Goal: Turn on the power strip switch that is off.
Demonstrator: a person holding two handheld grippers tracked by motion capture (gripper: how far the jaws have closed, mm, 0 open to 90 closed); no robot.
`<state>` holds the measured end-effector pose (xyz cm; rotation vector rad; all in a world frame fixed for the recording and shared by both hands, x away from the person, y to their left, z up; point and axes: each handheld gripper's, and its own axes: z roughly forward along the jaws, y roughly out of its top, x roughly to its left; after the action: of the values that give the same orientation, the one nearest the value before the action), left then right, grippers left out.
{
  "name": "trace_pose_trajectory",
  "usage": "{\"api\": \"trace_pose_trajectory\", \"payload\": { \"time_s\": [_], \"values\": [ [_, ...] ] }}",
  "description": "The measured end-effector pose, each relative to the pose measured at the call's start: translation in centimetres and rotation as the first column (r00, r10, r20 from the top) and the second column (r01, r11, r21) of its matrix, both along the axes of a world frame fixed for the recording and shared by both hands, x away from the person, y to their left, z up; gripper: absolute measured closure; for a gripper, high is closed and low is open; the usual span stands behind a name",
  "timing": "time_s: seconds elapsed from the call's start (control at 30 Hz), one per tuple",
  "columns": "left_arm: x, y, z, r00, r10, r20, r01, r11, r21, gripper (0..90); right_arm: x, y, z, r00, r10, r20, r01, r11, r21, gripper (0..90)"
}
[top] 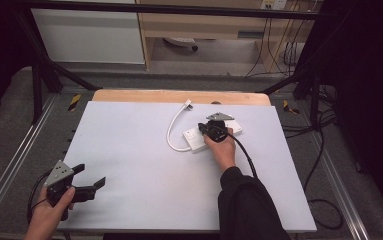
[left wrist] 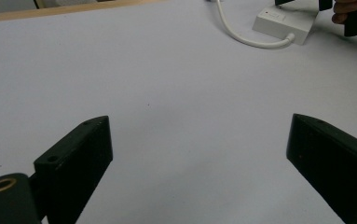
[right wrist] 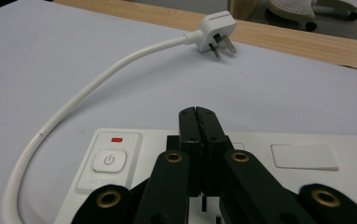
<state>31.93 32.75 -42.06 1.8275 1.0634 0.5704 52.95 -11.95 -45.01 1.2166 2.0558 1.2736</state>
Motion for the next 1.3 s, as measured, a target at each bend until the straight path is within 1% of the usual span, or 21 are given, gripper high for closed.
{"api": "trace_pose_trajectory", "payload": {
  "time_s": [0.6, 1.3],
  "values": [
    [-0.01, 0.00, 0.00, 1.0000, 0.000, 0.001, 0.000, 1.0000, 0.001, 7.1, -0.01, -0.11, -0.15, 1.0000, -0.003, -0.004, 0.003, 0.9998, 0.020, 90.0],
    [-0.02, 0.01, 0.01, 1.0000, 0.000, 0.001, 0.000, 1.0000, 0.002, 7.1, 0.00, 0.02, -0.34, 1.0000, 0.004, -0.005, -0.003, 0.9999, 0.016, 90.0]
  ]
}}
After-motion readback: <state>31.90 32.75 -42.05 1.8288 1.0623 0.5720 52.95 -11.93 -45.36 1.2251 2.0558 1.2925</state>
